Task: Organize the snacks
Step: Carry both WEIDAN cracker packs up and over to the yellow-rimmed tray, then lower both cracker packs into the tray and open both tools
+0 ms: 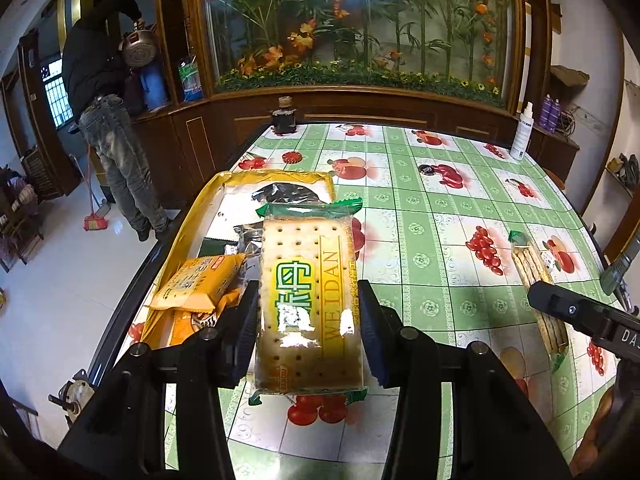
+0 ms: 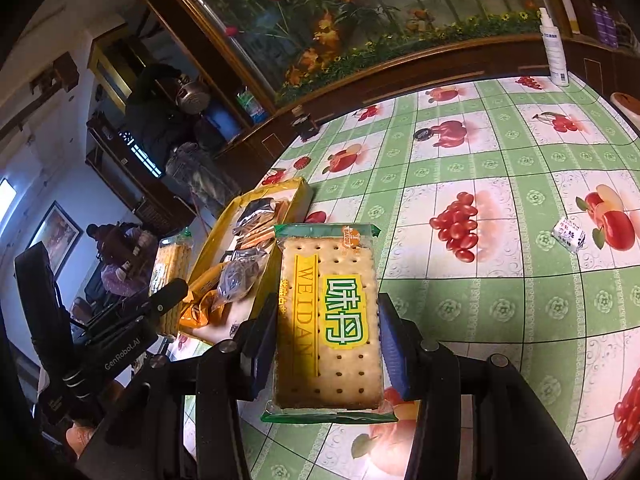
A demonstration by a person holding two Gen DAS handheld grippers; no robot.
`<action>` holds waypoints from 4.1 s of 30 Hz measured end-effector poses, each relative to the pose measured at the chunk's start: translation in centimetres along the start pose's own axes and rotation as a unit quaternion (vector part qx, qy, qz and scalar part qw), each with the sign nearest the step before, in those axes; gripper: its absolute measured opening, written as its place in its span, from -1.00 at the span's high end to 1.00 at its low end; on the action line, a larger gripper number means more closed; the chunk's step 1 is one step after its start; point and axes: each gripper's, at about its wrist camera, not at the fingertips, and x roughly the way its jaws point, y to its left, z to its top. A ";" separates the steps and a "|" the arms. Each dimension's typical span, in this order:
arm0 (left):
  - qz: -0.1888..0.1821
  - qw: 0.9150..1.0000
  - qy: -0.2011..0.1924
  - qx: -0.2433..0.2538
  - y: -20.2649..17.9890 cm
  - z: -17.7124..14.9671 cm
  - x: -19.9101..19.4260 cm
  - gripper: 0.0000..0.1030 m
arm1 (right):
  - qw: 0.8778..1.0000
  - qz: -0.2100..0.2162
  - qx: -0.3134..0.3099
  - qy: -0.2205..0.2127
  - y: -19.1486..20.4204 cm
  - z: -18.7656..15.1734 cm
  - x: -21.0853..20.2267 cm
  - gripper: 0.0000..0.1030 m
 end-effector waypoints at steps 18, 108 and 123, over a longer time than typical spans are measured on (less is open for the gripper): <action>0.006 0.996 0.027 -0.080 9.2 -3.1 -0.4 0.14 | 0.992 -0.056 0.111 -0.020 -10.7 -5.1 -7.5 0.07; -0.042 0.985 0.114 -0.120 12.4 2.7 12.9 0.14 | 0.991 0.084 -0.009 0.102 11.1 3.4 20.2 0.08; -0.033 0.986 0.111 -0.117 12.8 2.6 12.5 0.13 | 0.990 0.086 0.001 0.115 11.1 2.8 20.7 -0.05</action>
